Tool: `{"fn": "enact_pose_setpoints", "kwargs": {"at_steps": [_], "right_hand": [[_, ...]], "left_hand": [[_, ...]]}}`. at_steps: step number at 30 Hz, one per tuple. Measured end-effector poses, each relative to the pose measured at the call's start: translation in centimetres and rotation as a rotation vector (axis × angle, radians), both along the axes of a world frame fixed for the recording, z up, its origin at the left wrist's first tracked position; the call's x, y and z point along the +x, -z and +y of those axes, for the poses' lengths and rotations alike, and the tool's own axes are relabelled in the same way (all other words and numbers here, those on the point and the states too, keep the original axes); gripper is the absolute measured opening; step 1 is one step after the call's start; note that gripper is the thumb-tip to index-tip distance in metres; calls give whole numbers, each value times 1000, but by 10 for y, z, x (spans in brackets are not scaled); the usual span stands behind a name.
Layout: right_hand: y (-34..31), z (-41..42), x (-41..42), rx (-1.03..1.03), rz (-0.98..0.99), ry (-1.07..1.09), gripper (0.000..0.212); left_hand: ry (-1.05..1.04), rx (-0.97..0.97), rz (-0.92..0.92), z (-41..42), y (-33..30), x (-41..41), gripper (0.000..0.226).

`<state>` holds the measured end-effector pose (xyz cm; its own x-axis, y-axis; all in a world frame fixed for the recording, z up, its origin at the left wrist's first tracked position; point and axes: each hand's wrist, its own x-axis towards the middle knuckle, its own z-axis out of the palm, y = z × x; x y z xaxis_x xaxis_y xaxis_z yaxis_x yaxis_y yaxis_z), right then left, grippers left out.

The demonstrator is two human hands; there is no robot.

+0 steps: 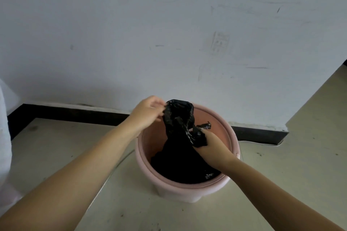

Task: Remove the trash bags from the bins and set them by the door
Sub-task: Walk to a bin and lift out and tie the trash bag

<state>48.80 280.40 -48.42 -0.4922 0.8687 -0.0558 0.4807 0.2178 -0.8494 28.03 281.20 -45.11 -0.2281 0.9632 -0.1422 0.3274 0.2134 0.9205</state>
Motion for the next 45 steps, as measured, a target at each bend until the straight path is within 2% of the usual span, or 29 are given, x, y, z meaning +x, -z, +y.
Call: {"fn": "enact_pose_setpoints", "kwargs": {"at_steps": [1, 2, 4, 6, 8, 10, 12, 14, 16, 17, 19, 21, 22, 23, 24, 25, 27, 29, 31, 32, 34, 35, 36, 38, 41, 45], "right_hand": [[-2, -2, 1, 3, -4, -30, 26], [-5, -4, 3, 6, -31, -84, 33], [-11, -9, 3, -10, -94, -224, 52], [-13, -11, 4, -33, -124, -285, 69], [-14, -9, 6, -12, -139, -194, 86], [-16, -1, 11, -28, -132, 1, 97], [-16, 10, 14, -86, -177, 88, 100], [-13, 19, 11, -80, -284, -31, 82], [-10, 22, 2, 18, -422, -197, 36], [-10, 22, -2, 73, -484, -231, 22], [-13, 23, -7, 164, -556, -198, 19], [-18, 28, -6, 229, -530, -94, 23], [-23, 30, -6, 232, -475, -45, 23], [-28, 34, -6, 214, -397, -2, 22], [-34, 36, -7, 182, -297, 42, 21], [-41, 38, -8, 145, -195, 89, 20], [-56, 42, -13, 111, -37, 183, 20], [-72, 46, -16, 113, 46, 251, 26], [-91, 49, -16, 165, 82, 294, 25], [-101, 50, -14, 199, 118, 319, 21], [-125, 50, -6, 260, 236, 394, 14], [-136, 50, -1, 296, 292, 435, 15], [-146, 51, 6, 336, 331, 475, 16], [-162, 53, 20, 395, 396, 536, 14], [-176, 49, 41, 421, 525, 608, 8], [-188, 38, 63, 475, 538, 681, 9]], "left_hand": [[-106, -19, 62, 8, 8, -4, 19], [-91, -54, 69, 14, 15, -1, 21], [147, -95, 47, 23, 30, 14, 12], [253, -130, 114, 27, 41, 35, 8], [193, -108, 256, 28, 42, 47, 14], [256, -45, 237, 26, 38, 51, 22], [399, -44, 192, 18, 29, 54, 21], [489, -65, 153, 7, 22, 55, 21], [526, -121, 77, -2, 18, 54, 28], [535, -114, 108, -3, 19, 48, 32], [464, -9, 231, -1, 23, 31, 36], [211, 68, 439, 3, 28, 8, 37], [65, 62, 583, 3, 31, -3, 45], [-56, 3, 648, 1, 37, -12, 56], [-116, -86, 598, -2, 45, -19, 62], [-143, -195, 399, -7, 52, -24, 61], [-158, -360, -134, -12, 69, -30, 49], [-159, -356, -398, -4, 96, -38, 50], [-189, -287, -557, 2, 103, -33, 47], [-248, -247, -611, 0, 96, -27, 38], [-379, -176, -635, -11, 80, -14, 16], [-460, -155, -624, -12, 79, -13, 15], [-526, -152, -619, -12, 82, -15, 17], [-639, -176, -547, -7, 92, -21, 45], [-817, -162, -435, -1, 112, -33, 47], [-934, -85, -421, -11, 98, -17, 50]]}}
